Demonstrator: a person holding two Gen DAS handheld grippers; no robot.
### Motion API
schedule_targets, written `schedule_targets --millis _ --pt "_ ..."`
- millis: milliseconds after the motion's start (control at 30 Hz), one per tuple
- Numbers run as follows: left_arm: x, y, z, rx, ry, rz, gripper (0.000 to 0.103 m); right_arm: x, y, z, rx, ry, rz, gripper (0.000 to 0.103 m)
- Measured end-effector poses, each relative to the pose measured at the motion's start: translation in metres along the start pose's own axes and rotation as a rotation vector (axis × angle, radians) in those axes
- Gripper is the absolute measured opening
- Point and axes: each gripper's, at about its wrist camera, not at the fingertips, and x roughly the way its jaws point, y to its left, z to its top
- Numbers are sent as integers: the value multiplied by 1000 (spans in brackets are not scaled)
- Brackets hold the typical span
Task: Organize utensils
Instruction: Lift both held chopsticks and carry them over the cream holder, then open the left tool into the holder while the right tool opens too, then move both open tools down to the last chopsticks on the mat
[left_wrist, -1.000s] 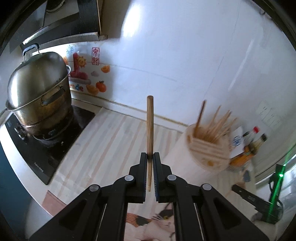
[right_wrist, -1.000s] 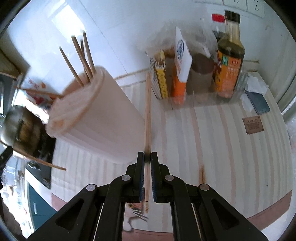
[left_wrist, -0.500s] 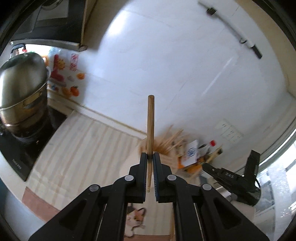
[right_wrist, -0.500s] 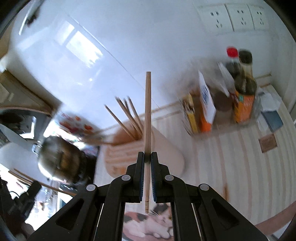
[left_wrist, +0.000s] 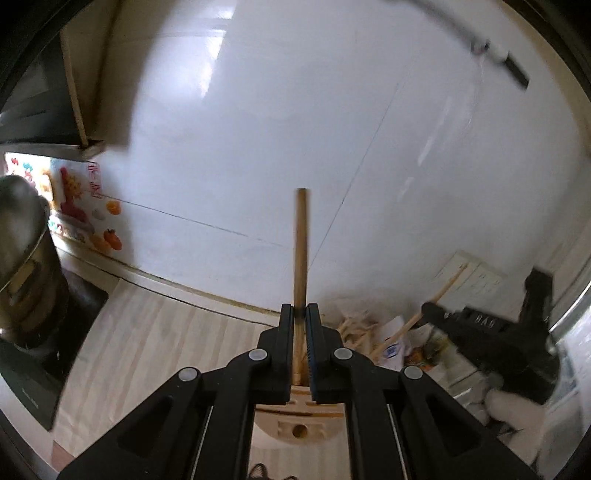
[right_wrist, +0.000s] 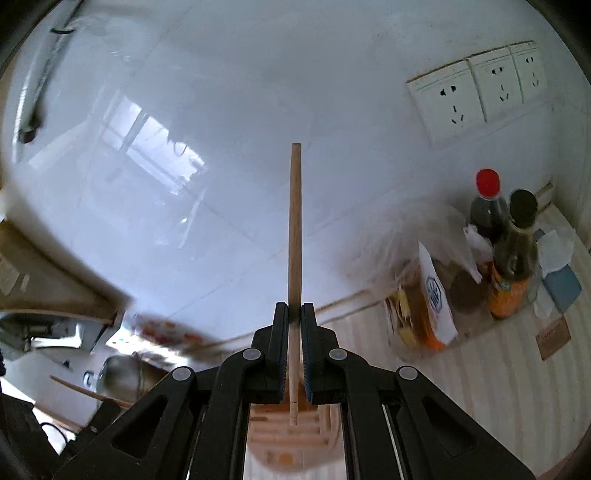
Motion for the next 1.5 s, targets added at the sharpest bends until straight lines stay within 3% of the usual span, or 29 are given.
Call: schedule_targets --millis 200,367,400,467,500,533,567,667,833,900,967,1133,1300,1500 --pt "36 0 -7 40 77 44 4 30 10 -3 -62 -21 -57 7" --pt "42 8 -9 -19 156 7 7 41 20 -20 -170 8 -96 8" --pt "38 9 -9 -42 165 -14 14 44 21 -23 -186 40 -93 8" --pt "23 12 -8 -68 142 -10 46 45 22 -28 -208 93 -83 13" --pt "16 12 -9 -77 124 5 74 43 21 -30 -211 100 -79 32" --pt "4 14 -10 -88 94 22 88 38 19 -31 -211 101 -81 44" --pt "-6 15 -11 -88 63 33 89 32 16 -31 -206 96 -77 58" --pt "-22 16 -19 -52 40 122 103 7 1 -33 -169 70 -71 59" --pt "-21 29 -54 28 48 280 103 -36 -44 -46 -120 46 -111 61" --pt "-7 36 -75 45 96 314 103 -44 -64 -54 -105 43 -137 72" --pt "12 43 -100 56 175 335 103 -50 -90 -65 -92 49 -187 73" --pt "56 43 -165 90 327 385 103 -34 -157 -108 -69 214 -294 71" --pt "97 39 -222 130 494 396 103 0 -216 -166 -40 424 -354 40" --pt "117 24 -262 165 619 364 103 21 -254 -215 -17 560 -380 33"
